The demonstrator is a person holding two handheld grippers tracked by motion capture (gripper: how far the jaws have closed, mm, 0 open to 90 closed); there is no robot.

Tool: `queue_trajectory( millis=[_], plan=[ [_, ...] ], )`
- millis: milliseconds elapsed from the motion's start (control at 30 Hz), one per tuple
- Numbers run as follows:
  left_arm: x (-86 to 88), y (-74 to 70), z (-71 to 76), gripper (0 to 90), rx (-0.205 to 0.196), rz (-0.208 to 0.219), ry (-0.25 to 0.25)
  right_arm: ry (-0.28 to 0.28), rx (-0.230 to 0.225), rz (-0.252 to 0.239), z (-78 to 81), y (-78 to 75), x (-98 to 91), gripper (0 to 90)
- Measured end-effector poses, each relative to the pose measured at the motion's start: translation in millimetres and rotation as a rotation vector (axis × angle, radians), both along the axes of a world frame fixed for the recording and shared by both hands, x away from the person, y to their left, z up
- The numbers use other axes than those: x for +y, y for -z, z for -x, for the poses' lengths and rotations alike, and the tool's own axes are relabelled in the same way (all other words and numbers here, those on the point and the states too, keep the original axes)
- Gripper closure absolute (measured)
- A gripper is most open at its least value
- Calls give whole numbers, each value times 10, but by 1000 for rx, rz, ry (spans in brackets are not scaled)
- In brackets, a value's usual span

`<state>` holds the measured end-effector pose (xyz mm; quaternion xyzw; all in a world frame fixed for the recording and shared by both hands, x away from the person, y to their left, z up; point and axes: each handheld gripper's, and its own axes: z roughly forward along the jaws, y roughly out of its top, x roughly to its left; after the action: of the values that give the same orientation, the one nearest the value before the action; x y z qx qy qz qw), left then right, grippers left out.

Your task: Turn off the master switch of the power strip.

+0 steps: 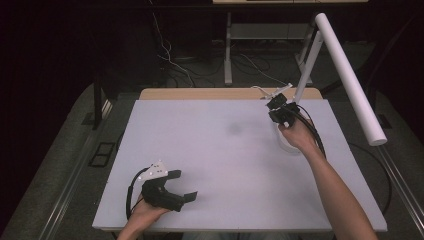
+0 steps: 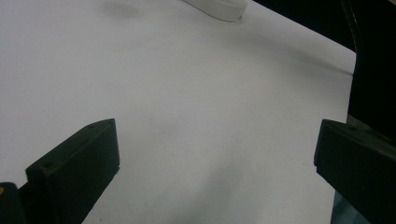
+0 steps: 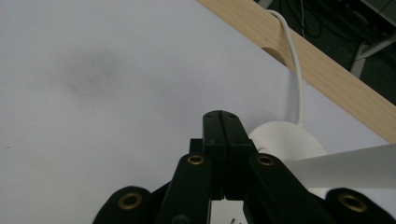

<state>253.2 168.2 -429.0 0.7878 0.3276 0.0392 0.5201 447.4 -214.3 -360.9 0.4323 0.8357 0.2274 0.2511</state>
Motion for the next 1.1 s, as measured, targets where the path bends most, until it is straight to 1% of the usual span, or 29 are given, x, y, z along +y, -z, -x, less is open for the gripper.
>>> queue_trajectory(
  millis=[67, 100, 133, 167, 233, 300, 367, 433, 467, 500, 533, 567, 600, 633, 667, 700, 767, 800, 833, 867, 900, 1000, 1033, 1100],
  plan=[
    [1, 0, 0, 0, 0, -1, 1, -3, -4, -20, 43, -33, 0, 893],
    [2, 0, 0, 0, -1, -1, 2, -4, -3, -33, 71, -52, -2, 875],
    [2, 0, 0, 0, -1, -1, 2, -4, -3, -33, 71, -52, -2, 875],
    [2, -2, 1, 0, -1, -2, 3, -11, -10, -64, 110, -74, -4, 832],
    [1, -3, 2, 0, -2, 2, 1, -21, -8, -103, 153, -97, -17, 761],
    [0, -3, 2, 0, -2, 4, 0, -26, -11, -135, 195, -116, -28, 664],
    [-1, -4, 2, 0, -2, 1, 0, -35, -26, -177, 251, -133, -42, 543],
    [-3, -5, 2, 0, -3, 1, 2, -45, -30, -236, 314, -148, -64, 438],
    [-4, -4, 3, 0, -3, 1, 3, -53, -32, -258, 336, -151, -81, 383],
    [-6, -4, 3, 0, -3, 1, 3, -56, -29, -283, 361, -151, -96, 308],
    [-6, -4, 3, 0, -3, 1, 3, -56, -29, -283, 361, -151, -96, 308],
    [-10, -3, 3, 0, -3, 3, 4, -79, -4, -327, 417, -136, -128, 135],
    [-10, -3, 3, 0, -3, 3, 4, -79, -4, -327, 417, -136, -128, 135],
    [-10, -2, 2, 0, -4, 2, 5, -90, -2, -329, 467, -115, -144, 84],
    [-12, -1, 2, 0, -4, 2, 5, -90, -2, -329, 467, -115, -144, 84],
    [-14, 0, 2, 0, -3, 3, 5, -101, -4, -340, 492, -105, -158, 14],
    [-14, -3, 2, 0, -3, 1, 6, -109, 2, -359, 544, -91, -184, 2],
    [-14, -3, 2, 0, -3, 1, 6, -108, -3, -380, 595, -88, -213, 2],
    [-14, -4, 2, 0, -3, 2, 6, -108, -3, -380, 595, -88, -213, 2],
    [-14, -3, 3, 0, -3, 4, 3, -103, -1, -394, 646, -89, -242, 2],
    [-14, -4, 3, 0, -3, 6, 3, -103, -1, -394, 646, -89, -242, 2],
    [-12, -6, 5, 0, -1, 7, 3, -109, -1, -416, 723, -90, -274, 2],
    [-12, -6, 5, 0, -1, 7, 4, -115, -5, -425, 777, -90, -296, 2],
    [-15, -4, 4, 0, -2, 9, 3, -119, -2, -430, 807, -95, -304, 2]
  ],
)
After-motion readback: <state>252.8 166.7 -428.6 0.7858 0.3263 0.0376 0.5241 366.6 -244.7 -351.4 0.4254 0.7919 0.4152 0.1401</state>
